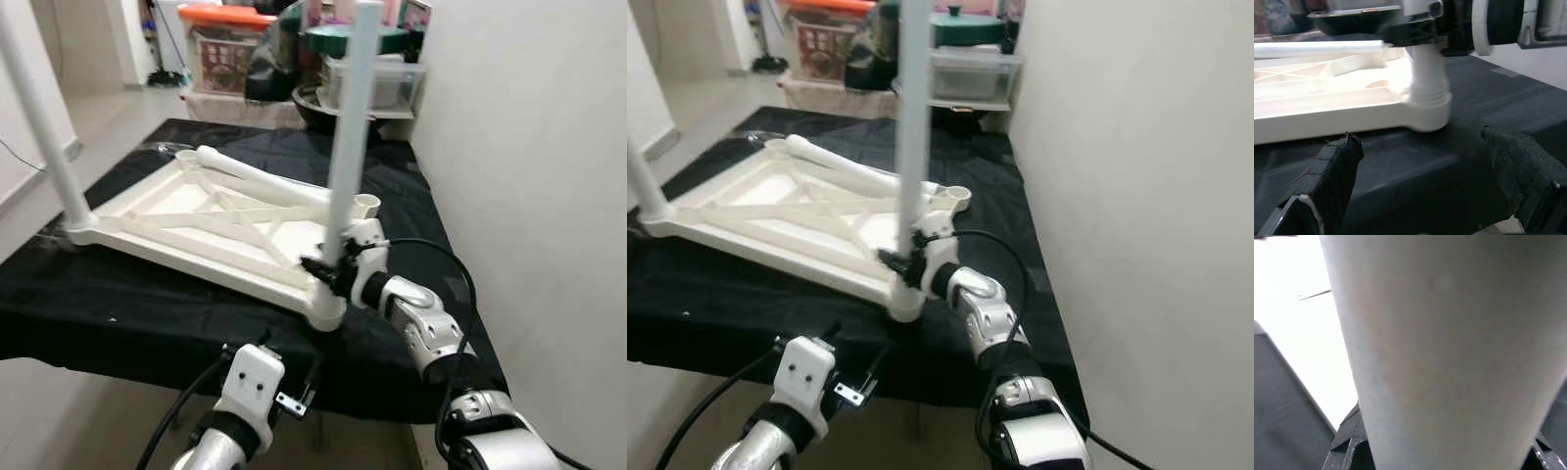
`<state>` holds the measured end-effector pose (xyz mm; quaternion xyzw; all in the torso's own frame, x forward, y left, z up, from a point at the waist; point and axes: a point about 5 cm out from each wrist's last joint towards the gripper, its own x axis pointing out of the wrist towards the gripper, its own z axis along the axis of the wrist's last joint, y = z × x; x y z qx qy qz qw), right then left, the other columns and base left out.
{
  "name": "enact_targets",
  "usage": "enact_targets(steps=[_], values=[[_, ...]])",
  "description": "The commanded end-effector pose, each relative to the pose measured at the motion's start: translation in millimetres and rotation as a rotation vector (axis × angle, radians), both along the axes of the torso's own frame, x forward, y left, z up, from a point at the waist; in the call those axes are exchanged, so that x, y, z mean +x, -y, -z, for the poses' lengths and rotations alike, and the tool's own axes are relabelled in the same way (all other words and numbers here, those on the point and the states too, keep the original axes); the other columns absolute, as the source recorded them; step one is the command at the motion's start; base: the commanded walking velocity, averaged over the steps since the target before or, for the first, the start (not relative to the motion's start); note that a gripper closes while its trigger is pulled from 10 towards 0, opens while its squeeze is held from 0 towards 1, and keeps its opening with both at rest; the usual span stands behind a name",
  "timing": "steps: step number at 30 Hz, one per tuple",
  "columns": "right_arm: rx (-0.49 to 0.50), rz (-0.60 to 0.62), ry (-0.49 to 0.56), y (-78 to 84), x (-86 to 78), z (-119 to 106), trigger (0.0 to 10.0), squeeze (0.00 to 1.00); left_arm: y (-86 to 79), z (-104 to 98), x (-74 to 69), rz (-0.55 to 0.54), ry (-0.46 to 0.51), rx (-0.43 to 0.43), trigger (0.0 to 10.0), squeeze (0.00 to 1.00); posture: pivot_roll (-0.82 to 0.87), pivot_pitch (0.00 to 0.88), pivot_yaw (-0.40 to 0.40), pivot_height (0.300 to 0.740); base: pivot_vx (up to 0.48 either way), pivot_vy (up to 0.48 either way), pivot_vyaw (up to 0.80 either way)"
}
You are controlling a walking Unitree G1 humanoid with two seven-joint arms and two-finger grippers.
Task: Building children table
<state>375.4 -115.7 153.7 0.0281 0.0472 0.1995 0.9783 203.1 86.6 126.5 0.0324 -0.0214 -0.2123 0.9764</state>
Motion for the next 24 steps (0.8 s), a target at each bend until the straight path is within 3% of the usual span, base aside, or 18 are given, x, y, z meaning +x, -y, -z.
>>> enact_targets(steps=[1,2,3,5,7,9,10,11,12,13,14,19,20,24], values=[[-0.012,0.250,-0.077,22.6,-3.0,15,0.0,0.00,0.4,4,0.3,0.007,-0.016,0.000,10.0,0.00,0.11,0.019,-0.099,0.740,0.000,0.000,0.00],[-0.020,0.420,-0.069,26.3,-11.0,16,0.0,0.00,0.2,4,1.3,0.006,-0.017,0.000,10.0,0.00,0.11,0.018,-0.099,0.740,0.000,0.000,0.00],[-0.020,0.420,-0.069,26.3,-11.0,16,0.0,0.00,0.2,4,1.3,0.006,-0.017,0.000,10.0,0.00,0.11,0.018,-0.099,0.740,0.000,0.000,0.00],[0.008,0.647,-0.059,16.5,-28.8,16,0.0,0.00,-0.7,4,2.5,0.005,-0.017,0.005,10.0,0.00,0.11,0.017,-0.095,0.740,0.000,0.000,0.00],[0.008,0.647,-0.059,16.5,-28.8,16,0.0,0.00,-0.7,4,2.5,0.005,-0.017,0.005,10.0,0.00,0.11,0.017,-0.095,0.740,0.000,0.000,0.00],[0.063,0.678,-0.072,-8.8,-35.2,17,0.0,0.00,-0.7,4,3.3,0.005,-0.014,0.011,10.0,0.00,0.12,0.020,-0.100,0.740,0.000,0.000,0.00],[0.063,0.678,-0.072,-8.8,-35.2,17,0.0,0.00,-0.7,4,3.3,0.005,-0.014,0.011,10.0,0.00,0.12,0.020,-0.100,0.740,0.000,0.000,0.00],[0.075,0.648,-0.077,-21.1,-35.1,17,1.6,0.00,-0.6,4,3.6,0.005,-0.014,0.013,10.0,0.00,0.12,0.017,-0.099,0.740,0.000,0.000,0.00],[0.076,0.638,-0.085,-32.8,-34.4,16,1.6,0.00,-0.3,4,3.9,0.005,-0.013,0.014,10.0,0.00,0.12,0.018,-0.100,0.740,0.000,0.000,0.00],[0.076,0.638,-0.085,-32.8,-34.4,16,1.6,0.00,-0.3,4,3.9,0.005,-0.013,0.014,10.0,0.00,0.12,0.018,-0.100,0.740,0.000,0.000,0.00],[0.111,0.535,-0.038,-43.8,-34.1,12,10.0,1.00,-0.3,4,4.0,0.004,-0.012,0.015,10.0,0.00,0.12,0.016,-0.101,0.740,0.000,0.000,0.00],[0.119,0.471,-0.010,-46.5,-32.0,9,10.0,1.00,-0.4,4,4.0,0.004,-0.011,0.015,10.0,0.00,0.12,0.016,-0.101,0.740,0.000,0.000,0.00],[0.135,0.441,0.000,-42.0,-28.6,8,10.0,0.00,-0.3,4,4.2,0.005,-0.011,0.013,10.0,0.00,0.11,0.017,-0.099,0.740,0.000,0.000,0.00],[0.162,0.314,0.052,-26.3,-20.9,3,10.0,0.00,0.2,4,4.8,0.008,-0.012,0.010,10.0,0.00,0.11,0.017,-0.099,0.740,0.000,0.000,0.00]])
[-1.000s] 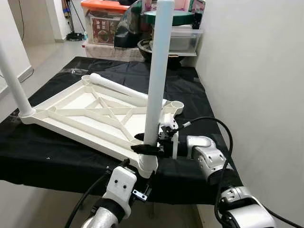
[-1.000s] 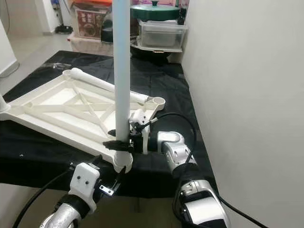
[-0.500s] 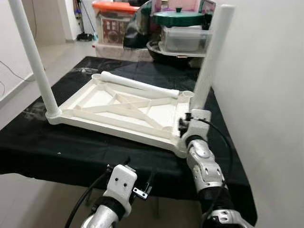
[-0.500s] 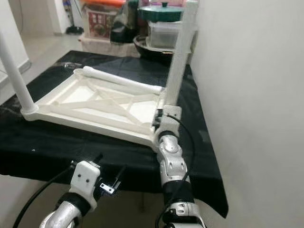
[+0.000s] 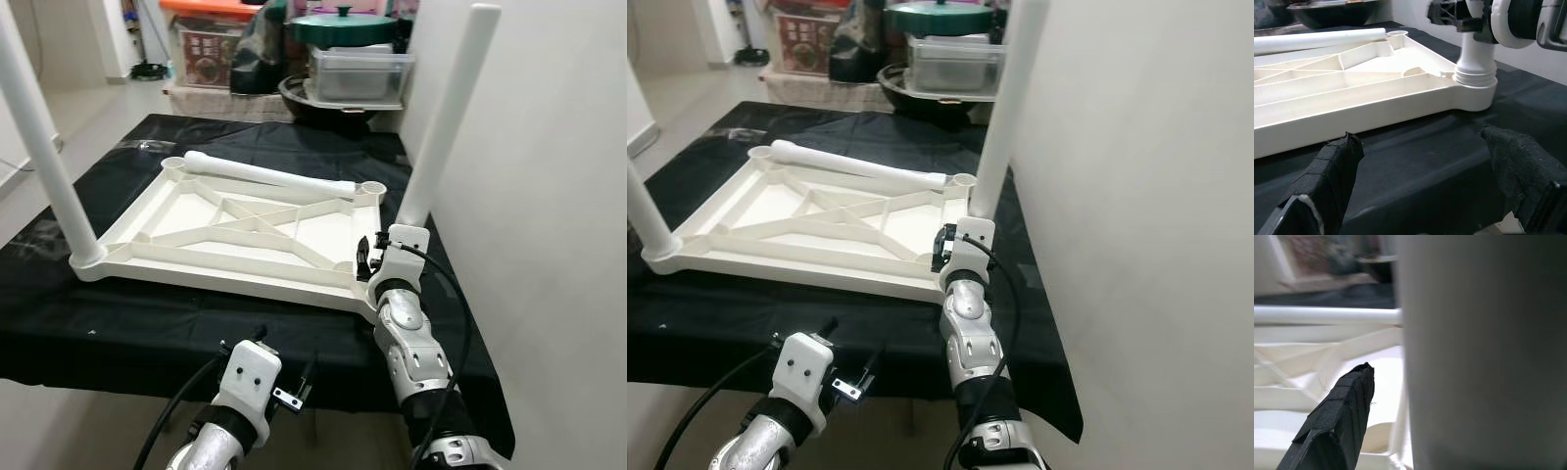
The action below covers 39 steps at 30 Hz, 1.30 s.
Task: Building children table
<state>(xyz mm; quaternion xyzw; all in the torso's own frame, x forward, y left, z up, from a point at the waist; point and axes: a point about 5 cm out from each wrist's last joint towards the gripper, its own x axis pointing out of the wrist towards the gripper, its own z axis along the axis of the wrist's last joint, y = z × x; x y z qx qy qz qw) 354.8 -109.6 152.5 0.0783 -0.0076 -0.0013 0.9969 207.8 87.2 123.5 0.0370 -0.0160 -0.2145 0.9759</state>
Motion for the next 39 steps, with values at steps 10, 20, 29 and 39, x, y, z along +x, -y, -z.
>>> enact_targets(steps=[10,20,29,39], values=[[0.063,-0.446,-0.001,2.7,10.1,-2,10.0,0.00,0.9,1,0.8,0.006,-0.004,-0.004,10.0,0.00,0.11,0.016,-0.097,0.740,0.000,0.000,0.00],[-0.107,-1.353,-0.058,-1.7,-12.3,-22,10.0,0.00,1.7,1,0.3,0.007,-0.002,0.000,10.0,0.00,0.13,0.023,-0.101,0.740,0.000,0.000,0.00],[-0.205,-1.559,-0.094,-27.5,-14.1,-14,0.0,0.00,1.2,1,-1.1,0.004,-0.002,0.000,10.0,0.00,0.13,0.026,-0.104,0.740,0.000,0.000,0.00],[-0.227,-1.005,-0.036,-21.5,12.0,-7,0.0,0.00,1.7,1,-1.1,0.005,-0.004,-0.003,10.0,0.00,0.13,0.020,-0.104,0.740,0.000,0.000,0.00]])
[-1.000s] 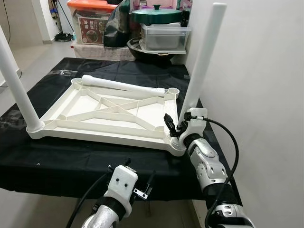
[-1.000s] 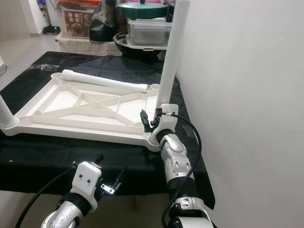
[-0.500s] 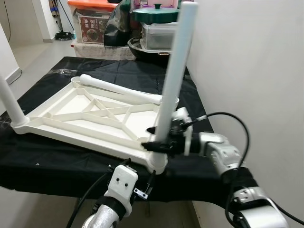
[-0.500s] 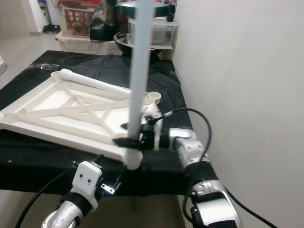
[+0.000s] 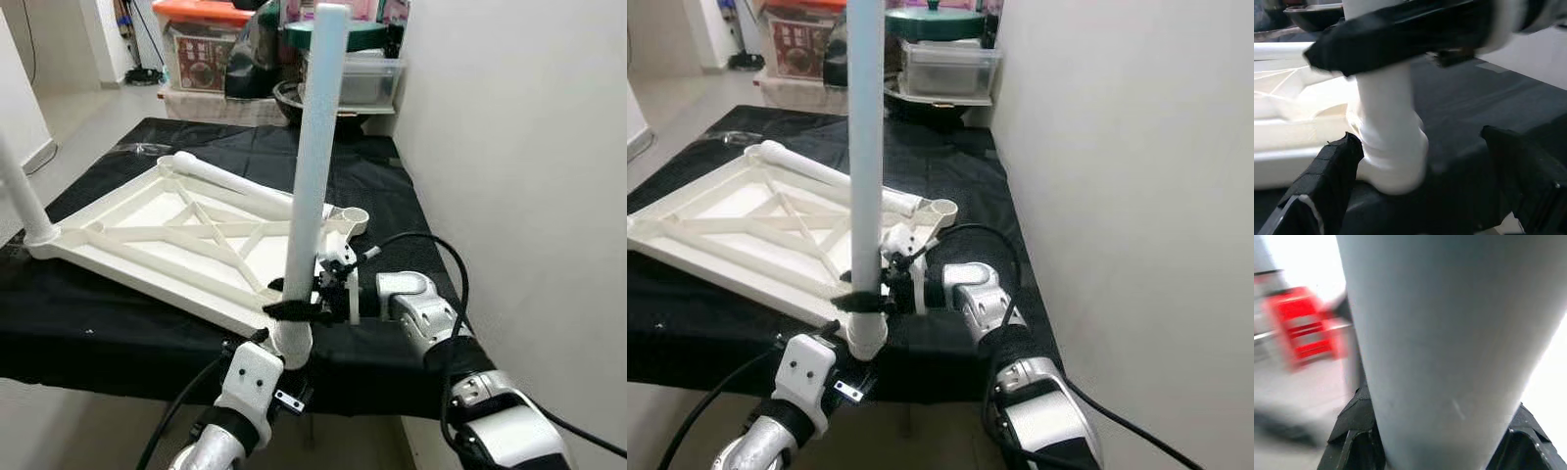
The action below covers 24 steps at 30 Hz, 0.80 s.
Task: Building children table
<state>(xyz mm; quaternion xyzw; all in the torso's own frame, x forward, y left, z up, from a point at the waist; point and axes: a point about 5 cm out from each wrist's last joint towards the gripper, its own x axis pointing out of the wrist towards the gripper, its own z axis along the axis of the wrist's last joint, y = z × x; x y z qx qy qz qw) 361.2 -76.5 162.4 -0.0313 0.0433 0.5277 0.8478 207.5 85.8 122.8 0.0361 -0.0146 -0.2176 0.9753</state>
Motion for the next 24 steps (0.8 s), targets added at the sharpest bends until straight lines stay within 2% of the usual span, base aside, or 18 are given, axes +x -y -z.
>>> enact_targets(steps=[1,2,3,4,5,6,7,8,11,12,13,14,16,18,19,20,23,24], values=[[-0.008,0.248,0.003,18.0,10.8,5,0.0,0.00,0.5,1,-0.8,0.000,-0.001,-0.003,10.0,0.00,0.12,0.018,-0.104,0.740,0.000,0.000,0.00],[0.005,0.372,-0.004,24.0,15.0,6,0.0,0.00,0.4,1,-0.8,0.001,-0.002,-0.002,10.0,0.00,0.12,0.017,-0.101,0.740,0.000,0.000,0.00],[0.005,0.372,-0.004,24.0,15.0,6,0.0,0.00,0.4,1,-0.8,0.001,-0.002,-0.002,10.0,0.00,0.12,0.017,-0.101,0.740,0.000,0.000,0.00],[0.000,0.548,-0.013,33.4,18.7,9,0.0,0.00,0.2,1,-0.8,0.003,-0.002,-0.002,10.0,0.00,0.12,0.015,-0.099,0.740,0.000,0.000,0.00],[0.000,0.548,-0.013,33.4,18.7,9,0.0,0.00,0.2,1,-0.8,0.003,-0.002,-0.002,10.0,0.00,0.12,0.015,-0.099,0.740,0.000,0.000,0.00],[0.001,0.706,-0.022,42.1,20.4,12,0.0,0.00,0.0,1,-0.6,0.004,-0.003,-0.002,10.0,0.00,0.11,0.014,-0.096,0.740,0.000,0.000,0.00],[0.001,0.706,-0.022,42.1,20.4,12,0.0,0.00,0.0,1,-0.6,0.004,-0.003,-0.002,10.0,0.00,0.11,0.014,-0.096,0.740,0.000,0.000,0.00],[-0.005,1.040,-0.053,59.8,16.1,22,0.0,0.00,0.0,1,-0.6,0.007,-0.003,-0.001,10.0,0.00,0.11,0.014,-0.095,0.740,0.000,0.000,0.00],[-0.008,1.120,-0.059,63.4,13.6,25,0.0,0.00,0.1,1,-0.6,0.007,-0.004,-0.001,10.0,0.00,0.11,0.014,-0.095,0.740,0.000,0.000,0.00],[0.006,1.220,-0.076,61.7,6.2,29,0.0,0.00,0.2,1,-0.5,0.008,-0.004,0.000,10.0,0.00,0.11,0.009,-0.098,0.740,0.000,0.000,0.00],[0.028,1.312,-0.092,55.0,-2.4,32,0.0,0.00,0.3,2,-0.4,0.008,-0.004,0.000,10.0,0.00,0.12,0.009,-0.099,0.740,0.000,0.000,0.00],[0.028,1.312,-0.092,55.0,-2.4,32,0.0,0.00,0.3,2,-0.4,0.008,-0.004,0.000,10.0,0.00,0.12,0.009,-0.099,0.740,0.000,0.000,0.00],[0.064,1.407,-0.138,35.3,-16.0,38,0.0,0.00,0.7,2,-0.5,0.007,-0.004,0.001,10.0,0.00,0.12,0.006,-0.102,0.740,0.000,0.000,0.00],[0.068,1.424,-0.144,28.2,-18.3,39,0.0,0.00,0.9,2,-0.6,0.006,-0.003,0.001,10.0,0.00,0.12,0.004,-0.103,0.740,0.000,0.000,0.00],[0.069,1.426,-0.155,21.4,-19.3,39,0.7,0.00,1.1,2,-0.9,0.005,-0.004,0.001,10.0,0.00,0.12,0.003,-0.106,0.740,0.000,0.000,0.00],[0.074,1.402,-0.158,14.2,-18.5,39,9.7,0.00,1.1,2,-1.0,0.005,-0.004,0.001,10.0,0.00,0.12,0.001,-0.107,0.740,0.000,0.000,0.00],[0.075,1.392,-0.163,9.5,-18.0,38,9.7,0.00,1.1,2,-1.0,0.005,-0.004,0.001,10.0,0.00,0.12,0.001,-0.107,0.740,0.000,0.000,0.00],[0.116,1.333,-0.155,4.3,-16.8,35,10.0,0.65,1.1,2,-1.1,0.004,-0.004,0.000,10.0,0.00,0.12,0.000,-0.107,0.740,0.000,0.000,0.00]])
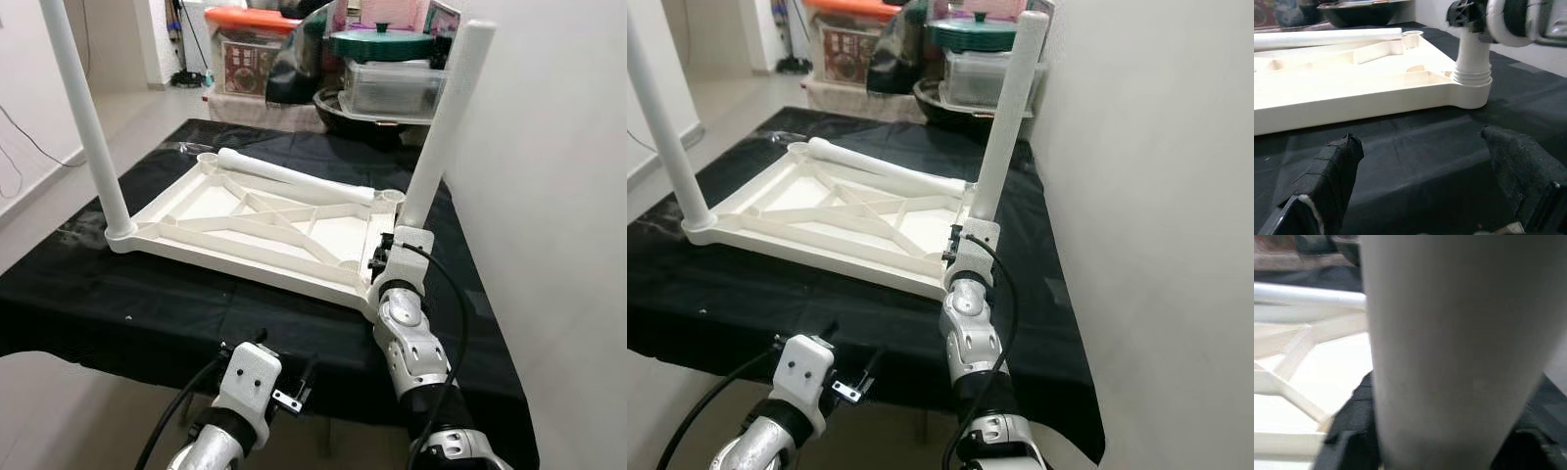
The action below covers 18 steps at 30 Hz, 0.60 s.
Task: Building children table
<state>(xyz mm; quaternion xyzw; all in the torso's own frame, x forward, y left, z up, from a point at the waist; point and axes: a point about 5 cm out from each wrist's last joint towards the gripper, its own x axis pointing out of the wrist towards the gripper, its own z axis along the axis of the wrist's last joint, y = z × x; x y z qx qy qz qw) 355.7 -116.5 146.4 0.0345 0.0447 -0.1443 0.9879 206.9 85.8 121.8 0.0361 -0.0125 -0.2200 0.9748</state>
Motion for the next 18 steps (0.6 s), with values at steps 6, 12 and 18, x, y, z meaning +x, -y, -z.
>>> enact_targets(steps=[6,12,18], values=[[0.103,-0.297,0.105,-29.2,-0.7,-4,10.0,0.00,0.0,1,0.7,-0.001,0.000,-0.001,10.0,0.00,0.11,0.005,-0.102,0.740,0.000,0.000,0.00],[0.069,-0.531,0.196,-9.9,8.5,-20,10.0,0.00,-0.5,2,2.7,-0.001,0.003,0.000,10.0,0.00,0.11,0.003,-0.098,0.740,0.000,0.000,0.00],[0.053,-1.065,0.038,2.6,6.9,-11,10.0,0.00,-1.4,2,4.8,-0.003,0.003,0.004,10.0,0.00,0.12,0.000,-0.099,0.740,0.000,0.000,0.00]])
